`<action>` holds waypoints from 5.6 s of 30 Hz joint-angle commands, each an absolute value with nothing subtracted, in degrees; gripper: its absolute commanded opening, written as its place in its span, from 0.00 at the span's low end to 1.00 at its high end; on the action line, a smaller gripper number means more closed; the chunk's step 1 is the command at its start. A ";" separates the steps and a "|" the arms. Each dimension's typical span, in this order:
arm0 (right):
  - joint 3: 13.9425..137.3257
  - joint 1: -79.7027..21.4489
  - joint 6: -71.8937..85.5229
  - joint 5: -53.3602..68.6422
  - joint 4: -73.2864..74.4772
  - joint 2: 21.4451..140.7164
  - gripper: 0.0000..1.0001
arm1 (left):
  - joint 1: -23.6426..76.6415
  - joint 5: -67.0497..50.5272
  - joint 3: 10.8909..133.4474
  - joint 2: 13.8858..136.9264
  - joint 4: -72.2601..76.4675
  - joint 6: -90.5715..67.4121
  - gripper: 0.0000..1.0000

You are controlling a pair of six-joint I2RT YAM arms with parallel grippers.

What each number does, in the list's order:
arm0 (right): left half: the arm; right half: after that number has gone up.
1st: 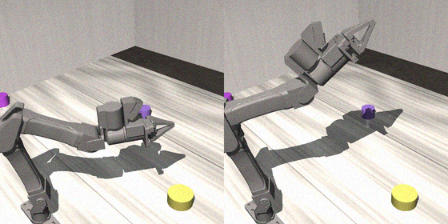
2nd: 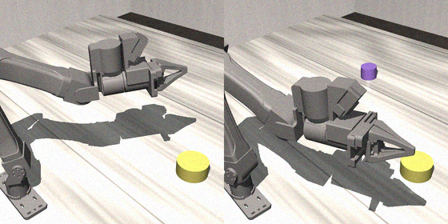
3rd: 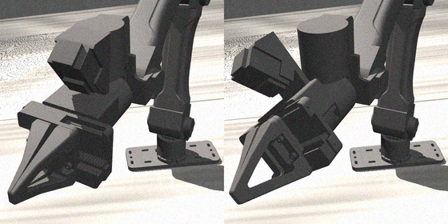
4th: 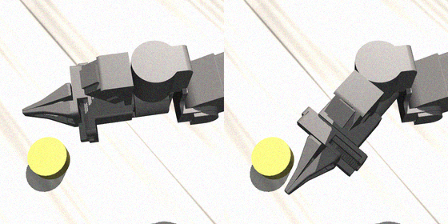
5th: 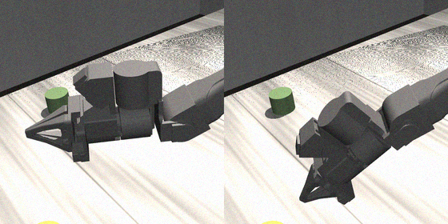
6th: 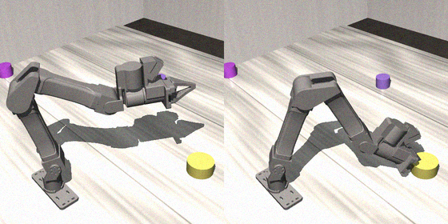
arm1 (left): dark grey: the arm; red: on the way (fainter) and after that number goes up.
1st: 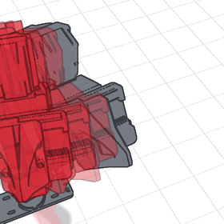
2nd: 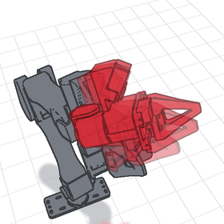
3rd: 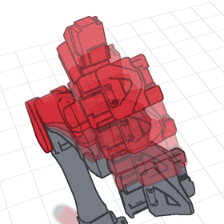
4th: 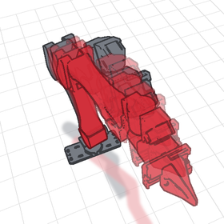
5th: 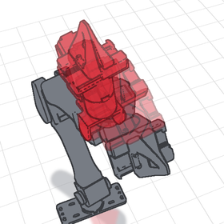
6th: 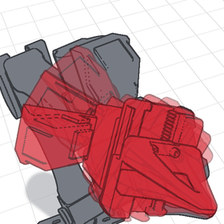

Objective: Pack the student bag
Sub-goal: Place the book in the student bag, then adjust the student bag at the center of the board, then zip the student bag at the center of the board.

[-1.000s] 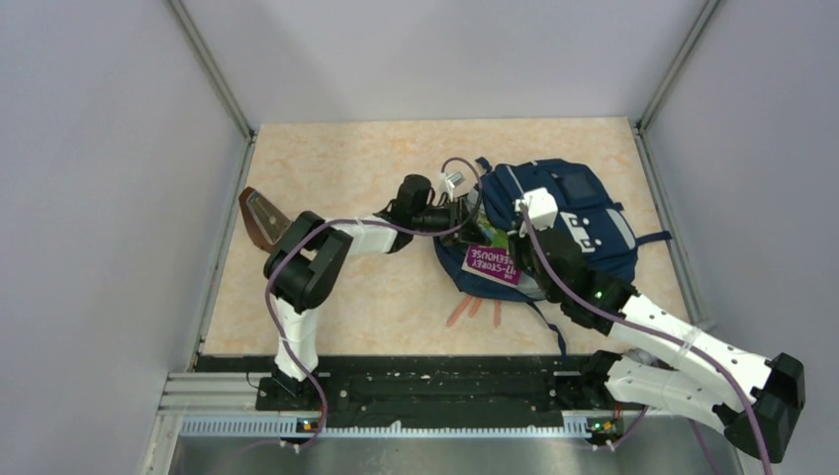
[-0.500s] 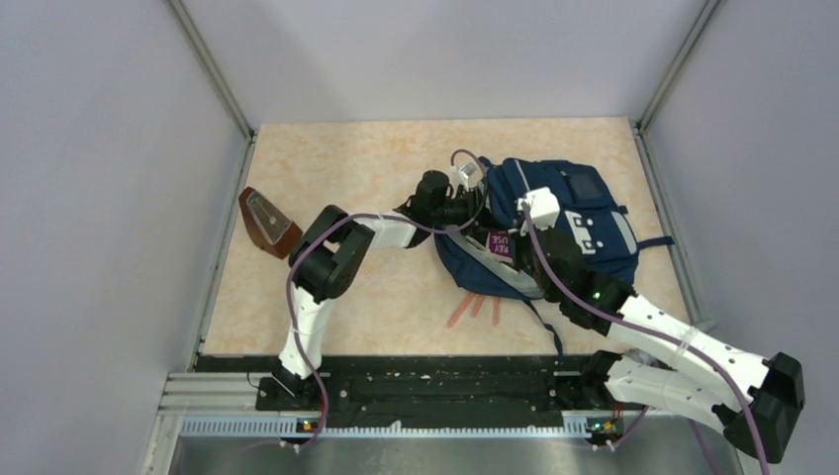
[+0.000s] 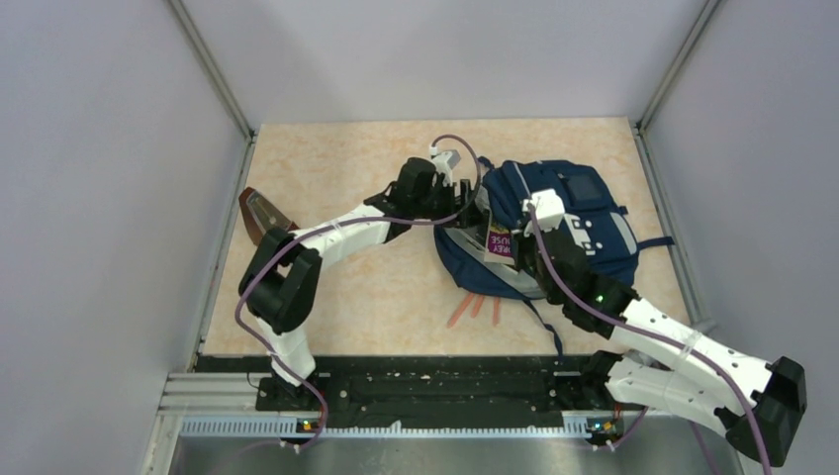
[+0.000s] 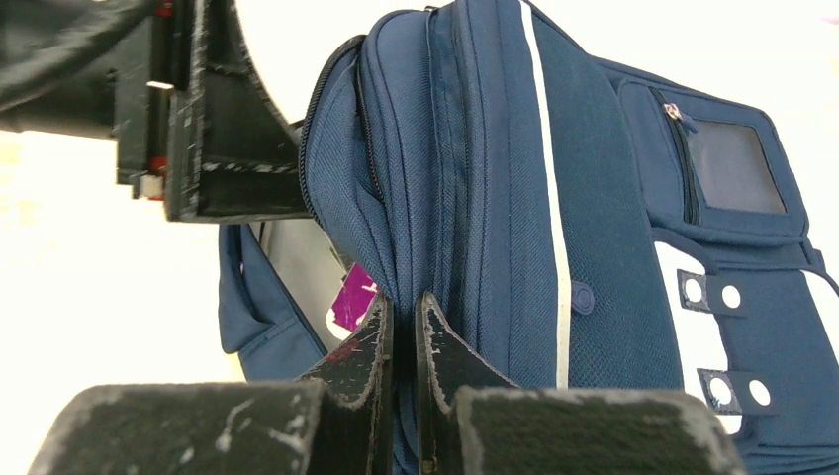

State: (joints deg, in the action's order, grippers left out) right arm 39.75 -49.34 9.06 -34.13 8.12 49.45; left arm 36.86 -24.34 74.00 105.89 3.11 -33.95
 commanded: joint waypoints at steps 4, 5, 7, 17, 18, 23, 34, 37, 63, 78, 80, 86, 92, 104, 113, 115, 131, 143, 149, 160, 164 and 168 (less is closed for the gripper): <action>40.96 -49.84 10.01 -33.68 1.01 45.88 0.00 | 36.11 -9.45 70.67 98.54 -11.01 -22.93 0.77; 40.89 -49.83 10.04 -33.66 0.97 45.74 0.00 | 35.81 -8.66 71.06 98.73 -11.90 -22.52 0.77; 40.60 -49.84 10.31 -33.55 0.91 45.50 0.00 | 35.41 -6.99 72.64 99.94 -13.62 -21.89 0.78; 40.43 -49.87 10.73 -33.02 1.35 45.38 0.00 | 34.71 5.84 86.20 109.98 -22.56 -19.03 0.79; 40.35 -49.85 10.79 -33.19 1.22 45.54 0.00 | 34.40 3.89 85.64 110.12 -20.68 -19.18 0.78; 40.25 -49.83 11.72 -33.06 0.54 46.99 0.00 | 32.25 -4.35 84.99 113.17 -13.53 -21.08 0.73; 41.60 -46.61 13.69 -29.62 0.54 48.39 0.00 | 26.03 -19.08 84.82 114.33 -6.42 -26.78 0.00; 42.16 -41.84 14.41 -25.77 -0.82 49.21 0.00 | 26.04 -16.09 84.01 111.22 -4.88 -26.14 0.00; 71.32 -33.86 4.59 -3.27 -17.59 93.39 0.00 | 18.66 -4.23 46.49 73.52 13.79 -35.30 0.00; 76.26 -36.39 3.77 -2.97 -14.64 102.85 0.00 | 38.55 1.98 39.37 64.66 11.16 -40.49 0.00; 75.05 -36.39 3.87 -3.54 -14.37 101.37 0.03 | 40.84 0.89 41.14 67.36 12.38 -40.73 0.00; 70.75 -36.39 4.51 -5.72 -12.01 94.42 0.32 | 47.77 0.98 47.02 75.36 13.12 -39.68 0.00; 63.67 -36.45 6.36 -8.88 -9.38 84.10 0.61 | 48.78 7.01 46.70 74.42 7.63 -37.29 0.47; 48.15 -34.29 17.21 -22.74 2.35 63.51 0.81 | 48.09 22.32 41.12 58.78 -11.65 -28.36 0.87; 30.00 -34.34 34.40 -6.33 -8.78 54.82 0.80 | 28.60 12.70 30.49 53.45 -8.80 -34.06 0.90; 26.61 -35.42 39.05 -5.46 -12.34 54.51 0.80 | 26.59 10.75 29.43 53.18 -7.28 -34.36 0.90; 22.39 -38.23 50.89 -7.41 -32.53 71.49 0.76 | 17.78 3.15 26.37 55.61 -1.47 -34.99 0.90; 29.19 -37.70 44.72 -8.23 -35.83 81.51 0.50 | 13.82 2.30 24.52 57.21 0.81 -35.85 0.91; 31.17 -32.87 42.26 -5.58 -33.47 78.28 0.03 | 13.63 0.28 22.50 58.06 6.75 -34.37 0.91; 38.60 -26.19 35.04 -2.94 -21.63 75.66 0.00 | 13.71 -15.60 25.29 69.71 16.31 -26.98 0.76; 38.87 -24.48 35.45 -0.38 -21.60 75.92 0.00 | 13.72 -18.97 26.40 73.99 20.40 -25.03 0.67; 39.28 -23.70 35.68 1.45 -21.57 76.23 0.00 | 13.77 -20.11 27.25 77.09 21.16 -24.22 0.56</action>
State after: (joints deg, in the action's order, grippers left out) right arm 35.00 -25.36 36.93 0.08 -17.04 78.63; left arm 13.91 -16.49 24.75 75.31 15.42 -26.76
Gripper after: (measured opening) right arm 0.025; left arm 0.580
